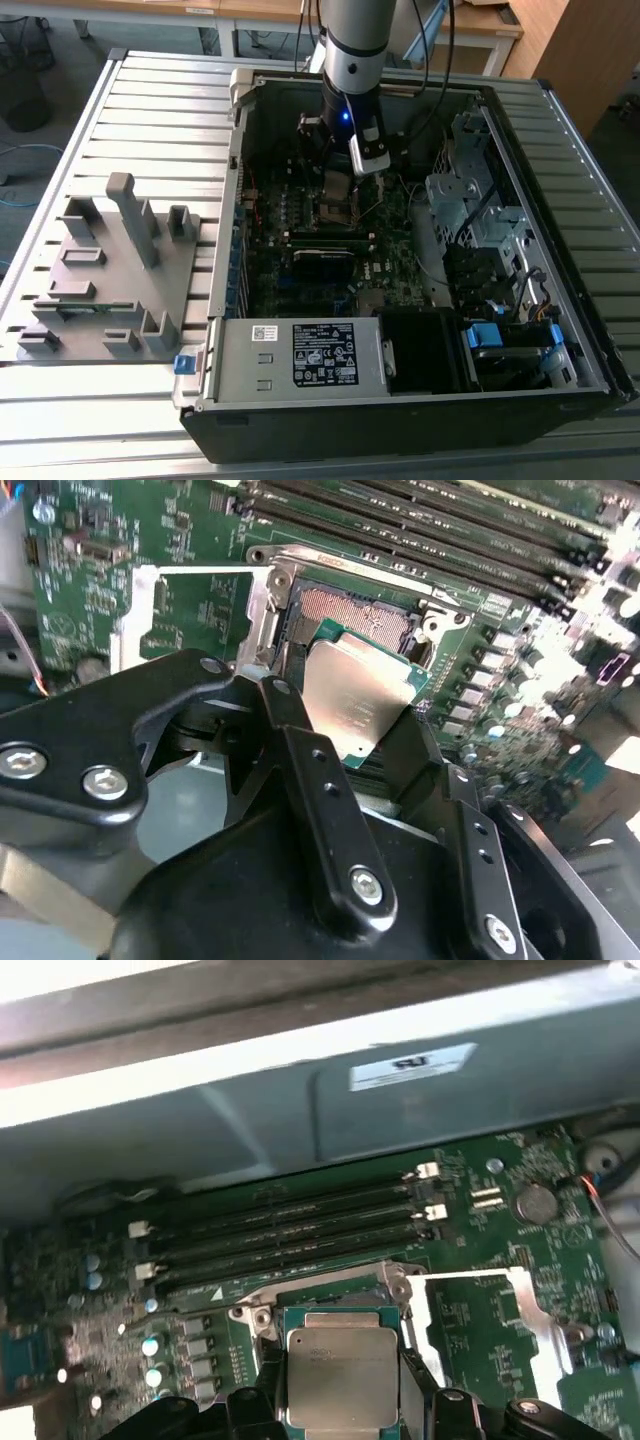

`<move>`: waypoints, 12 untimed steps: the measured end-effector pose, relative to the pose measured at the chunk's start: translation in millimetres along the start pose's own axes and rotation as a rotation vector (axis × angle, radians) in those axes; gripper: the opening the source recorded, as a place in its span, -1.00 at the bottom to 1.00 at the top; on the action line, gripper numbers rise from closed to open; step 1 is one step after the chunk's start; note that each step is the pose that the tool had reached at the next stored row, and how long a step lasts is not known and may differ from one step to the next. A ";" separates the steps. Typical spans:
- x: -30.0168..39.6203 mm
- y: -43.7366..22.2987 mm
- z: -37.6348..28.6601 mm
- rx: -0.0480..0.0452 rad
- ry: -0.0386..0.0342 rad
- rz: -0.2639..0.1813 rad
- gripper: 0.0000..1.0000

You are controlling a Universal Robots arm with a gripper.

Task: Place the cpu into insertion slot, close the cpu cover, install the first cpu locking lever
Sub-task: 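Place the cpu into insertion slot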

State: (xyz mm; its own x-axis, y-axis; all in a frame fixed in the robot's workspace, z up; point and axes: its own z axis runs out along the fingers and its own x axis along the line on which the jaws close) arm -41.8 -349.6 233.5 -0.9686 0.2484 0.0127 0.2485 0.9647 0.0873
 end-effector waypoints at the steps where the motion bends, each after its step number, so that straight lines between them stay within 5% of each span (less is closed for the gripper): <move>1: 0.0 0.0 0.0 -0.0002 -0.0016 0.018 0.08; 4: 0.0 0.0 0.0 -0.0006 -0.0051 0.060 0.08; 12: 0.0 0.1 -2.1 -0.0003 -0.0055 0.065 0.08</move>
State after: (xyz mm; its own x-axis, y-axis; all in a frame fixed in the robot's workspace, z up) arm -41.8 -349.6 235.6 -0.9503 0.3110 0.0129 0.3109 0.9465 0.0867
